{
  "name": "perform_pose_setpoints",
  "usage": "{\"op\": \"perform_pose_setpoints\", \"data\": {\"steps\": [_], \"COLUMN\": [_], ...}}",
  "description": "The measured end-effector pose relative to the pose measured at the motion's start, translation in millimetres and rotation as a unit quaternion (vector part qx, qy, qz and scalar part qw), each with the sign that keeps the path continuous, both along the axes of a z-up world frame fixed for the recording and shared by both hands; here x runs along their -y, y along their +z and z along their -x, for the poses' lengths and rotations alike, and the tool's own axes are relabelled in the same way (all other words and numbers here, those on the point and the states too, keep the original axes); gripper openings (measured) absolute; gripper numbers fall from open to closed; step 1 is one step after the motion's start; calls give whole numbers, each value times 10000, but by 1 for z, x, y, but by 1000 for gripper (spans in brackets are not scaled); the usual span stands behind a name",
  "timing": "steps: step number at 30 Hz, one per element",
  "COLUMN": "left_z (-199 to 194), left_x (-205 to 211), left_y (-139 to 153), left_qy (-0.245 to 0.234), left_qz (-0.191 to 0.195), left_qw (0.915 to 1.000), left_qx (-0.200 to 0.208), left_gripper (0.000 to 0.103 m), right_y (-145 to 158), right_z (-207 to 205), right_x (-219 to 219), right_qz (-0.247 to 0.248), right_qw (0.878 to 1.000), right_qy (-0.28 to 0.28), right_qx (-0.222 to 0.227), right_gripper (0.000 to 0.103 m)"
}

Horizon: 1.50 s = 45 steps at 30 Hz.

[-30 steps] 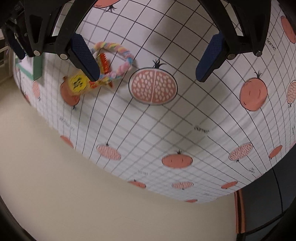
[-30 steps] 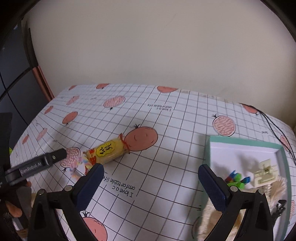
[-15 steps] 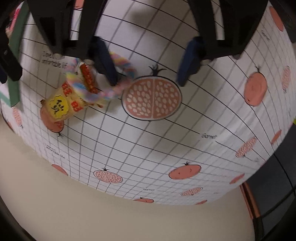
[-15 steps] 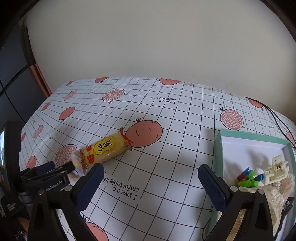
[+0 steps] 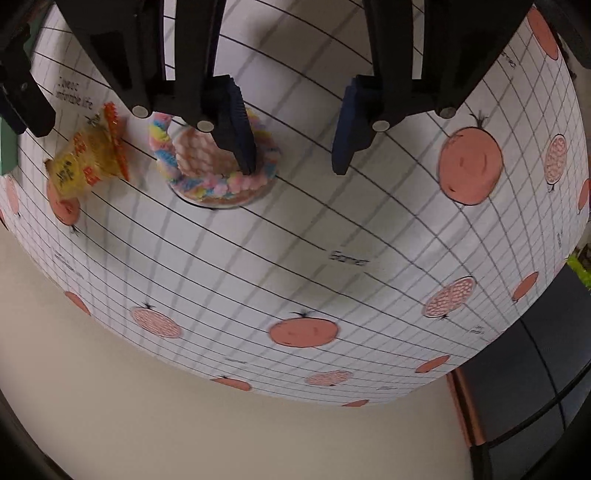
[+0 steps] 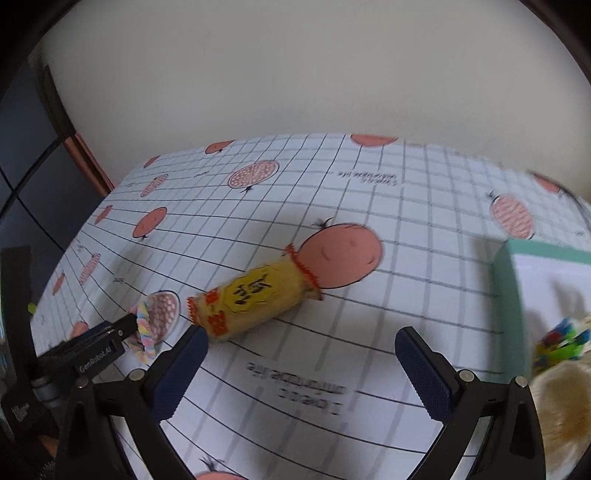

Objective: Organize objects
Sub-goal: 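Close the left tool on the bracelet while the right tool grasps the yellow snack, then carry the bracelet and yellow snack into the tray with both tools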

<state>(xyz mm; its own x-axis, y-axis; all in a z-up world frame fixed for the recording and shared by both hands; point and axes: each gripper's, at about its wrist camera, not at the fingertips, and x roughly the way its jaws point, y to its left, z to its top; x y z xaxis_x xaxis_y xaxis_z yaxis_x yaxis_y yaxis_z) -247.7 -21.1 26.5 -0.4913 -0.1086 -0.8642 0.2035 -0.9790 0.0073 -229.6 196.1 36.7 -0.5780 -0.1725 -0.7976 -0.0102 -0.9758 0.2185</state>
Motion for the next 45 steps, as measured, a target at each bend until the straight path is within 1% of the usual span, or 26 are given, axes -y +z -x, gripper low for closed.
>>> {"op": "perform_pose_setpoints", "data": {"steps": [4,11,17,20,22,23,24,25,27,28,29,32,33,34,35,37,39,41,43,45], "left_z": [3,6,7,7,8,8,8,8,8,8,9,7,7,7,6,6,5,5,4,2], "left_x": [8,13,14,14,16,17,18,18,18,19,19,17,15,14,11,7,2,3,8,12], "left_y": [0,-1,-2,-2,-2,-2,-2,-3,-3,-3,-3,-2,-1,0,0,1,0,0,0,0], "left_qy": [96,157,155,117,95,91,97,96,63,49,19,-74,-116,-167,-222,-332,-429,-487,-500,-489], "left_qz": [-7,29,59,74,73,81,82,88,114,104,111,94,89,100,109,140,213,180,-67,-238], "left_qw": [9999,9998,9997,9997,9997,9997,9996,9996,9996,9996,9997,9996,9995,9995,9994,9990,9985,9983,9984,9983], "left_qx": [-36,-117,-168,-193,-218,-229,-234,-237,-238,-239,-238,-266,-265,-261,-257,-249,-255,-257,-239,-201], "left_gripper": [45,46,46,46,47,48,49,50,51,51,51,45,38,29,25,10,8,7,6,6], "right_y": [-5,-9,-15,-18,-18,-18,-18,-17,-16,-15,-14,-13,-13,-13,-13,-13,-12,-12,-12,-12], "right_z": [11,31,46,52,52,51,49,47,42,40,38,30,27,24,21,16,10,6,1,-5], "right_x": [10,30,43,54,58,59,57,55,50,46,43,33,30,28,25,21,18,15,12,10], "right_qz": [95,-108,-193,-541,-752,-852,-925,-985,-1093,-1082,-1078,-1090,-1091,-1103,-1115,-1101,-1118,-1132,-1130,-1145], "right_qw": [9998,9989,9969,9953,9947,9942,9938,9934,9925,9927,9927,9924,9923,9920,9918,9918,9913,9909,9907,9901], "right_qy": [-114,-350,-590,-596,-447,-374,-325,-286,-184,-123,-78,19,39,82,116,139,163,196,209,243], "right_qx": [102,277,483,534,534,532,524,516,511,518,530,579,591,603,613,634,677,705,728,769], "right_gripper": [101,99,95,86,77,74,67,58,46,42,42,41,41,41,41,41,41,41,41,41]}}
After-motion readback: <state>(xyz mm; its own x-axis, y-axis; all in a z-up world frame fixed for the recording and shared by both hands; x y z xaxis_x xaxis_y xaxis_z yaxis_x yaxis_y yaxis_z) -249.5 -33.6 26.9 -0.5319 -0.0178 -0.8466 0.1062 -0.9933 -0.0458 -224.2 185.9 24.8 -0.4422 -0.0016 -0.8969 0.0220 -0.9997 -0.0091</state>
